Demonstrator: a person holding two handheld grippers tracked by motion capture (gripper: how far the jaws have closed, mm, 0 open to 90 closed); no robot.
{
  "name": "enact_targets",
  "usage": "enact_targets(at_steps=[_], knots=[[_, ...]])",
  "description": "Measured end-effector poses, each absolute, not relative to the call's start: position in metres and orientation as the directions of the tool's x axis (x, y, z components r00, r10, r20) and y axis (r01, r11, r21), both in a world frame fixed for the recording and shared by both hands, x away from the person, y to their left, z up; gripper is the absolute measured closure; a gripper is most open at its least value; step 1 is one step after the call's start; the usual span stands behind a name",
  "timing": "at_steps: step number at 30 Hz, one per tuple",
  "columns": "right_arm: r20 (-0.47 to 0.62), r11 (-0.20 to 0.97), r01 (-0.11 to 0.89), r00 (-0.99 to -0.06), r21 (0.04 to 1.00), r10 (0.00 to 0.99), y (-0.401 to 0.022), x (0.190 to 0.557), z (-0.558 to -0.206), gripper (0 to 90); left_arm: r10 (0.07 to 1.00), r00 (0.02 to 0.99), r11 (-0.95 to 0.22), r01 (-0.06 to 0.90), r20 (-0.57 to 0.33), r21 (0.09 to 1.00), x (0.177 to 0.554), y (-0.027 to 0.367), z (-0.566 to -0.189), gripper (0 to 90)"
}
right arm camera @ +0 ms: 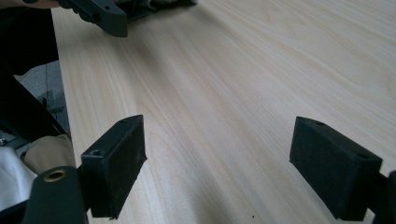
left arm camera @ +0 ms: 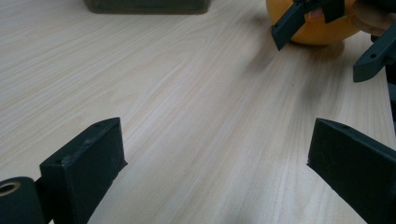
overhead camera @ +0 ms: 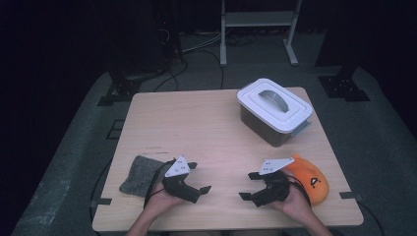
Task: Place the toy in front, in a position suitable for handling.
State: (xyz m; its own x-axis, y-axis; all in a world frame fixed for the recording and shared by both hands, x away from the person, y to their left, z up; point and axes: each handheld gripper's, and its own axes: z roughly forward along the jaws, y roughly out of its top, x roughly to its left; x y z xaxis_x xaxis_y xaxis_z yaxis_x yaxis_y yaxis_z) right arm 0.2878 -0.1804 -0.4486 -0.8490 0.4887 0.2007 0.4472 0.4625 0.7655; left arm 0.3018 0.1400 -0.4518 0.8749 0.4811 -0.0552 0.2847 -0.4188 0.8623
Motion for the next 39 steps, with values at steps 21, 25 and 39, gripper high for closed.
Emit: enact_targets(at_steps=[21, 25, 39], knots=[[0.197, 0.383, 0.422, -0.842, 0.822, 0.503, -0.201, 0.279, -0.412, 17.2, 0.464, 0.886, -0.432, 0.249, -0.023, 0.867, 0.298, 0.140, -0.449, 3.2], [0.196, 0.371, 0.419, -0.838, 0.828, 0.509, -0.210, 0.279, -0.406, 17.2, 0.465, 0.885, -0.428, 0.252, -0.028, 0.868, 0.299, 0.139, -0.449, 3.2], [0.176, 0.328, 0.414, -0.807, 0.849, 0.564, -0.251, 0.273, -0.386, 18.4, 0.466, 0.885, -0.428, 0.248, -0.023, 0.869, 0.300, 0.142, -0.448, 3.2]])
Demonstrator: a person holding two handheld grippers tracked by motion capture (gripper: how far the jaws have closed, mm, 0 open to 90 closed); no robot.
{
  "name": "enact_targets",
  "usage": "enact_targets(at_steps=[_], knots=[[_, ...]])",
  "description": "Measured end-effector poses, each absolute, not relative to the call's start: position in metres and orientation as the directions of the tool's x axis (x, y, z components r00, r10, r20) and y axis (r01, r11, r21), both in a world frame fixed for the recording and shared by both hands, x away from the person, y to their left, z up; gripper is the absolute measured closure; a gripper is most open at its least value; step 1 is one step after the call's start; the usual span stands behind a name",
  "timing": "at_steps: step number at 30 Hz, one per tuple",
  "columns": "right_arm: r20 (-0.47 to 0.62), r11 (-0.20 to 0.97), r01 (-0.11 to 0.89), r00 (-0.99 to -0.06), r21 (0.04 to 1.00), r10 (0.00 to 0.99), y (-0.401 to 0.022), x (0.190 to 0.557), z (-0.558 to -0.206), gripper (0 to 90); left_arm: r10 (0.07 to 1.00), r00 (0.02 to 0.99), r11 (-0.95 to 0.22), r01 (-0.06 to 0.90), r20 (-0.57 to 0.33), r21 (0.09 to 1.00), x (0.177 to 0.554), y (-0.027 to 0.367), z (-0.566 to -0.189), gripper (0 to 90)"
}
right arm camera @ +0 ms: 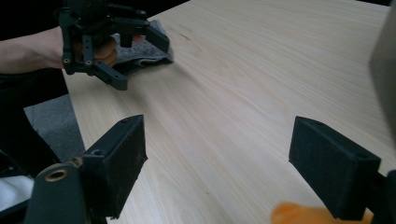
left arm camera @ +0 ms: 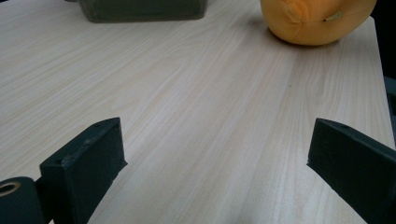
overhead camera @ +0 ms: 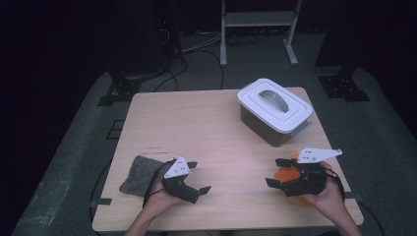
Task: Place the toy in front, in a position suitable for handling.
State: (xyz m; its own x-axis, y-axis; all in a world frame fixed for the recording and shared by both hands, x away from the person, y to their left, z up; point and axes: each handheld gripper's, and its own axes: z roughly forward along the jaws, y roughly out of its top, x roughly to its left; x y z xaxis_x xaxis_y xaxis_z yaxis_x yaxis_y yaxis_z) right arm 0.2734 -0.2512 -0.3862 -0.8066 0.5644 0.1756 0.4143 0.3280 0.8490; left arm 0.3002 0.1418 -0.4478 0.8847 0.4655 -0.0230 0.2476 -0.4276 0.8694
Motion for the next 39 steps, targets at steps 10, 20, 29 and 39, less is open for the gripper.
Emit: enact_targets(at_steps=[10, 20, 29, 39], knots=[[0.169, 0.302, 0.442, -0.755, 0.845, 0.633, -0.287, 0.270, -0.391, 21.4, 0.466, 0.885, -0.425, 0.244, -0.020, 0.872, 0.301, 0.142, -0.447, 3.2], [0.129, 0.303, 0.452, -0.707, 0.839, 0.696, -0.316, 0.270, -0.391, 23.5, 0.459, 0.888, -0.433, 0.238, -0.014, 0.869, 0.300, 0.142, -0.446, 3.2], [0.129, 0.327, 0.494, -0.685, 0.805, 0.717, -0.327, 0.277, -0.412, 30.3, 0.459, 0.888, -0.433, 0.237, -0.014, 0.870, 0.300, 0.141, -0.447, 3.2], [0.142, 0.303, 0.513, -0.659, 0.803, 0.738, -0.331, 0.279, -0.427, 34.4, 0.460, 0.887, -0.430, 0.244, -0.022, 0.869, 0.300, 0.140, -0.448, 3.2]])
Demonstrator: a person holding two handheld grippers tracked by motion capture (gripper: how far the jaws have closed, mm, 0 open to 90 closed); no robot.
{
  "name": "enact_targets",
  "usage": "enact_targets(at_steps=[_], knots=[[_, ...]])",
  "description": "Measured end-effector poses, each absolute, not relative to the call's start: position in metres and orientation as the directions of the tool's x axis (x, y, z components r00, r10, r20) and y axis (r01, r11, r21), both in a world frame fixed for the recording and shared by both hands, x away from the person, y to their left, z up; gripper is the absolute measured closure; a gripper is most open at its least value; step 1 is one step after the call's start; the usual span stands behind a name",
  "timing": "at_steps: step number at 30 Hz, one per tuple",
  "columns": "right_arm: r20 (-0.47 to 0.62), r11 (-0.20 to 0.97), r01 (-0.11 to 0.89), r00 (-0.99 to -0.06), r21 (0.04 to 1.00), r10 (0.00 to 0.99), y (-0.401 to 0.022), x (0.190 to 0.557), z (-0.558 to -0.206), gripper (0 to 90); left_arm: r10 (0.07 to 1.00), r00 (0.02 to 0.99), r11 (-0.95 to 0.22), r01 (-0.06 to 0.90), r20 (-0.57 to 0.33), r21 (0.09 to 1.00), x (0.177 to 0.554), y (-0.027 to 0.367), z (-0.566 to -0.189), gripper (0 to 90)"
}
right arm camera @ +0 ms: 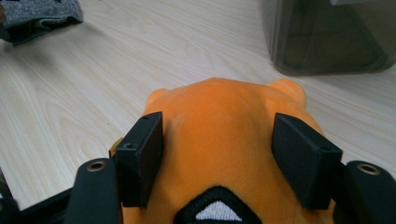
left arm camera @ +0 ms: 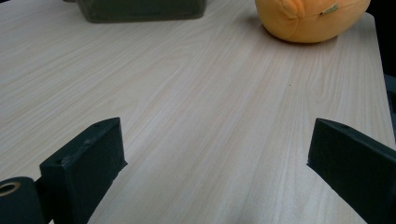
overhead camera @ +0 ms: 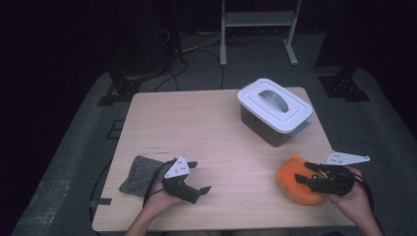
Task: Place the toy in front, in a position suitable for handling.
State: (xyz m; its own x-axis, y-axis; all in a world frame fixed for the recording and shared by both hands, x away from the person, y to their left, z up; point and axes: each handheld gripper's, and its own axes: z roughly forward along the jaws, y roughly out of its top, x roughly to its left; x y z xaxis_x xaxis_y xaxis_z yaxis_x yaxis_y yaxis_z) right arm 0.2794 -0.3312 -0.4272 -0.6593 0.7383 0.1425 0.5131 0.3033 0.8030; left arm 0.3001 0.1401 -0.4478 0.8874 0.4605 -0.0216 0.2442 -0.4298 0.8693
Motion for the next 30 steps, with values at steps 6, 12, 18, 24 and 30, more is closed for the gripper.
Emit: enact_targets(at_steps=[6, 12, 18, 24, 30], knots=[[0.144, 0.313, 0.524, -0.659, 0.792, 0.738, -0.3305, 0.2801, -0.4284, 39.2, 0.464, 0.886, -0.429, 0.250, -0.026, 0.868, 0.3012, 0.1410, -0.4484, 3.2], [0.150, 0.315, 0.535, -0.656, 0.784, 0.739, -0.3297, 0.2803, -0.4284, 42.6, 0.466, 0.884, -0.426, 0.253, -0.029, 0.869, 0.3019, 0.1414, -0.4484, 3.2], [0.145, 0.319, 0.528, -0.661, 0.787, 0.737, -0.3301, 0.2790, -0.4281, 48.1, 0.469, 0.883, -0.422, 0.254, -0.030, 0.870, 0.3024, 0.1424, -0.4480, 3.2], [0.167, 0.285, 0.532, -0.649, 0.798, 0.742, -0.3316, 0.2777, -0.4279, 49.8, 0.475, 0.880, -0.417, 0.256, -0.031, 0.872, 0.3027, 0.1446, -0.4471, 3.2], [0.182, 0.259, 0.541, -0.630, 0.800, 0.755, -0.3344, 0.2766, -0.4255, 55.6, 0.478, 0.878, -0.414, 0.256, -0.031, 0.874, 0.3031, 0.1463, -0.4464, 3.2]])
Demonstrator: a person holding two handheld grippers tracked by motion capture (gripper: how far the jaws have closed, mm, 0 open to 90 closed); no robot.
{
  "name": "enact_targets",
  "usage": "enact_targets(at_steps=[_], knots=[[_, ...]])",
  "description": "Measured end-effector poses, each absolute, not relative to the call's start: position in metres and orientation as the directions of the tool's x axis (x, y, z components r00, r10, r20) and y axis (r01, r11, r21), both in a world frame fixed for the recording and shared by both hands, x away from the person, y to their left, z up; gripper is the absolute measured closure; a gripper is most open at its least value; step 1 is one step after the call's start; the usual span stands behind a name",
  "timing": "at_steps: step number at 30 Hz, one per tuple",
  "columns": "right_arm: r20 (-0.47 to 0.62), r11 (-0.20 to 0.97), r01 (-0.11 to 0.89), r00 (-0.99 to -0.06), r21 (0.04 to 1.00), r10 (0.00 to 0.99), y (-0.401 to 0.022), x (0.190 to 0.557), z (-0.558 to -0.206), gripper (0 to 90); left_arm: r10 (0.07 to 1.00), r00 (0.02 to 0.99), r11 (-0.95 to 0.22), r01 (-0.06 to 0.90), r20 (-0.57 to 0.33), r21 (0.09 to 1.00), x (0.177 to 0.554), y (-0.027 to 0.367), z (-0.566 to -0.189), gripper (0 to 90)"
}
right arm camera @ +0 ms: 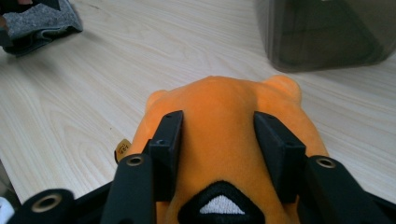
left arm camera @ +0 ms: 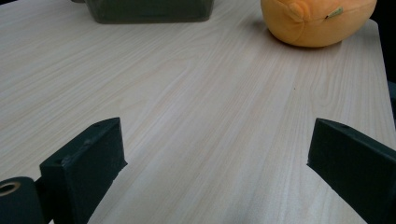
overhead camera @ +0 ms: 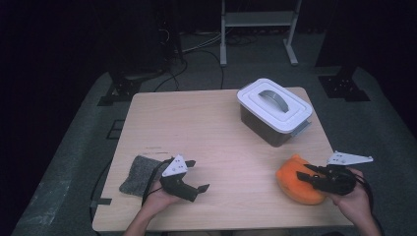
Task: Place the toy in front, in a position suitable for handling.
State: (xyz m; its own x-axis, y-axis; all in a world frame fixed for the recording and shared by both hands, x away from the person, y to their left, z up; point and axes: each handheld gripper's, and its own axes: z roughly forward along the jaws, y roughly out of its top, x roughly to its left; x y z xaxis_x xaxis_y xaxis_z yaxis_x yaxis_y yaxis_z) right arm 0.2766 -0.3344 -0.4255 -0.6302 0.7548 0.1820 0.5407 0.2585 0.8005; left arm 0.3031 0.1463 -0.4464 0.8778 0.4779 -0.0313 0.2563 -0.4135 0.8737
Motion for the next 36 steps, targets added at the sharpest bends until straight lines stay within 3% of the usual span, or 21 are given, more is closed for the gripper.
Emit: enact_targets(at_steps=[10, 22, 36], knots=[[0.220, 0.246, 0.577, -0.618, 0.778, 0.755, -0.336, 0.280, -0.419, 66.1, 0.494, 0.869, -0.393, 0.262, -0.038, 0.881, 0.305, 0.151, -0.444, 3.2], [0.267, 0.235, 0.586, -0.642, 0.776, 0.718, -0.334, 0.286, -0.410, 68.4, 0.529, 0.846, -0.340, 0.279, -0.063, 0.898, 0.310, 0.162, -0.438, 3.2], [0.227, 0.354, 0.473, -0.801, 0.807, 0.554, -0.254, 0.311, -0.371, 68.4, 0.539, 0.839, -0.316, 0.281, -0.073, 0.906, 0.312, 0.174, -0.433, 3.3]])
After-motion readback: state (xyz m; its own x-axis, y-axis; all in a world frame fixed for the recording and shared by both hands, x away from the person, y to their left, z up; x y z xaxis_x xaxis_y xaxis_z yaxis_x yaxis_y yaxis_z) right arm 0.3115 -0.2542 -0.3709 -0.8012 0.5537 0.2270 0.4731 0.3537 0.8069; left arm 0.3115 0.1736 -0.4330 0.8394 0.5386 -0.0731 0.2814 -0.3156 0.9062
